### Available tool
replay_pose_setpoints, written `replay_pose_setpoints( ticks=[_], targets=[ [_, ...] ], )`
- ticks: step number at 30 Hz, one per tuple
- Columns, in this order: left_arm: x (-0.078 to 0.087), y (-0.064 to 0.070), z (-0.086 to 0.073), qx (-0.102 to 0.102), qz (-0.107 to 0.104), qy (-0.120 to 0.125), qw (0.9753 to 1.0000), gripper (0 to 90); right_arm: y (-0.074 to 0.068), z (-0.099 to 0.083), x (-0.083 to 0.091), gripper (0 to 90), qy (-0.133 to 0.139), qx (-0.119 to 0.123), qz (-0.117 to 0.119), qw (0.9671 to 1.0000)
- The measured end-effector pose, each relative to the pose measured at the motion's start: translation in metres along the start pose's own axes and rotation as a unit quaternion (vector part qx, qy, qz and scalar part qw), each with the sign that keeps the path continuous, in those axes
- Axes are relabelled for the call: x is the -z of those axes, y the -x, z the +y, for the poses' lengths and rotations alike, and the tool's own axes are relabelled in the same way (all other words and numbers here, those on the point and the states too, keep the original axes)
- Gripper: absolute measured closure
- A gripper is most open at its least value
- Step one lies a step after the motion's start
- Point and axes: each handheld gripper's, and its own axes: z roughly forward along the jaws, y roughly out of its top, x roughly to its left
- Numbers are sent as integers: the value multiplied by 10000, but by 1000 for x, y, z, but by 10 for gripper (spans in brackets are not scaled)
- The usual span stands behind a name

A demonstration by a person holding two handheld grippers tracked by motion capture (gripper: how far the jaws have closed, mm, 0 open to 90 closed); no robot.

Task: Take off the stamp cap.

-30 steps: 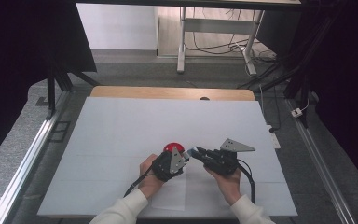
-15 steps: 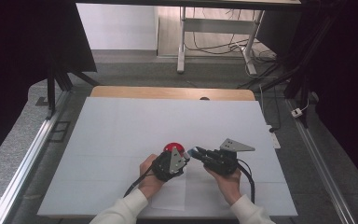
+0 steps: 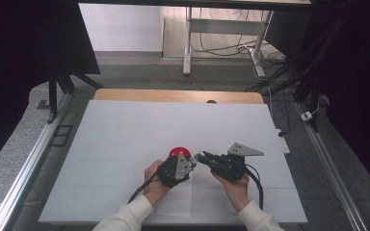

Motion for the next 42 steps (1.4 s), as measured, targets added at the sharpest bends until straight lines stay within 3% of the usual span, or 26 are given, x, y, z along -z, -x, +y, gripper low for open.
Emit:
replay_pose_setpoints(
  ticks=[16, 22, 32, 42],
  targets=[
    [1, 1, 0, -82, -3, -60, 9999, 654, -2, -1, -1, 751, -8, 2, -26, 10000],
    [0, 1, 0, -50, -20, -131, 9999, 655, -7, -1, -4, 742, -83, 175, -92, 9998],
    [0, 3, 0, -111, -21, -160, 9998, 657, -7, -4, -8, 739, -193, 165, -168, 9995],
    [0, 3, -1, -73, -31, -50, 10000, 658, -7, -5, -6, 751, -90, 50, -185, 9998]
  ],
)
